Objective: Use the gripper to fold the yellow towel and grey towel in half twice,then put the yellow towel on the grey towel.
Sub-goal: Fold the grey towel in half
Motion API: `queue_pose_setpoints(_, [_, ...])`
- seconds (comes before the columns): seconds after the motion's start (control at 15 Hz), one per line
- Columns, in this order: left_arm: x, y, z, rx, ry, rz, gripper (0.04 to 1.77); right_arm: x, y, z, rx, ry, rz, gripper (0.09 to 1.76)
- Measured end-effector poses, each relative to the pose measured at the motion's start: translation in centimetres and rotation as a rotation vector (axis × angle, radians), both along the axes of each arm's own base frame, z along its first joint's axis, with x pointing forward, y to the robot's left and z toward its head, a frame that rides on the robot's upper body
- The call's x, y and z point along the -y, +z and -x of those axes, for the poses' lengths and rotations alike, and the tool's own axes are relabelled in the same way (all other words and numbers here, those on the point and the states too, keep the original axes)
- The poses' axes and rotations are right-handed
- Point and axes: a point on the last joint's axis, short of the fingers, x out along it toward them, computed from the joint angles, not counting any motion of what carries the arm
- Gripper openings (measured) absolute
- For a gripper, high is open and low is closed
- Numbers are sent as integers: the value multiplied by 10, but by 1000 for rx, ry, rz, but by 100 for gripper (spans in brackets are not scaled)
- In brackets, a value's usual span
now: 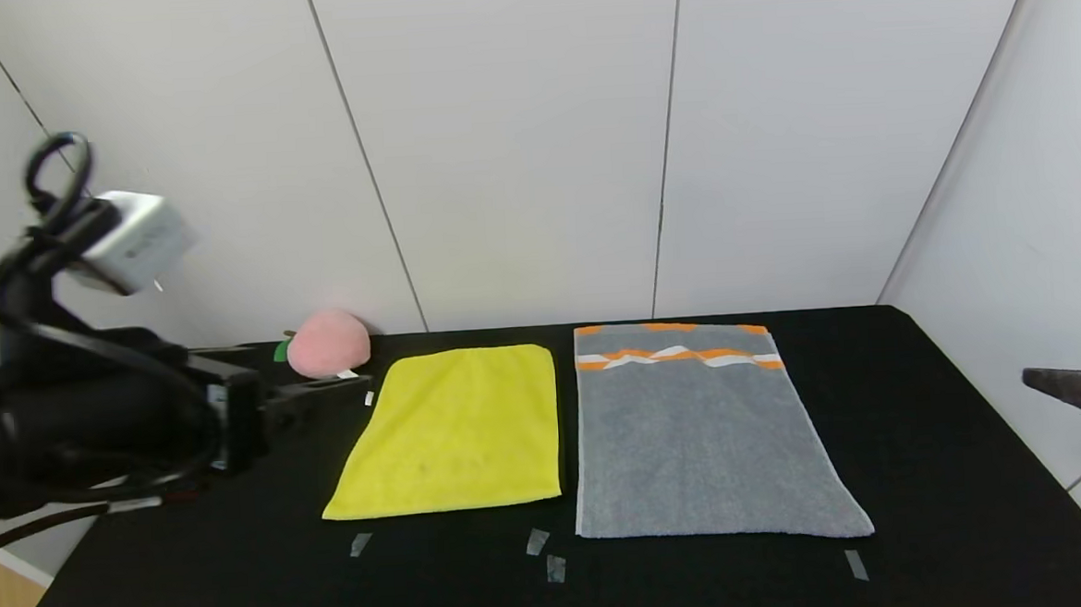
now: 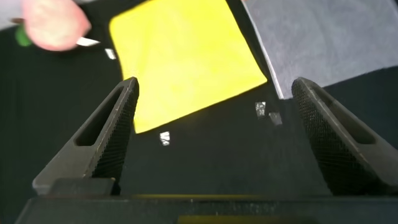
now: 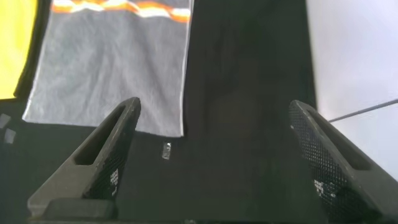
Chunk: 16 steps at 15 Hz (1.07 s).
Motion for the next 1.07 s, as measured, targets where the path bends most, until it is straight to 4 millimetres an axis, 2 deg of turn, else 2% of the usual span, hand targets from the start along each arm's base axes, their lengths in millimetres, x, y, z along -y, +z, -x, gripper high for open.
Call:
queue_pose_setpoints(0.2, [43, -21, -30, -103, -53, -14, 172, 1, -15, -29, -98, -11, -23, 171])
queue_pose_setpoints(0.53, [104, -62, -66, -271, -85, 23, 172, -3, -49, -67, -259, -24, -72, 171])
queue_pose_setpoints(0.8, [141, -99, -79, -388, -104, 27, 172, -8, -76, -87, -370, 12, -126, 171])
queue_pose_setpoints(1.07, [171, -129, -83, -492, -147, 44, 172, -10, -97, -103, -423, 5, -150, 171])
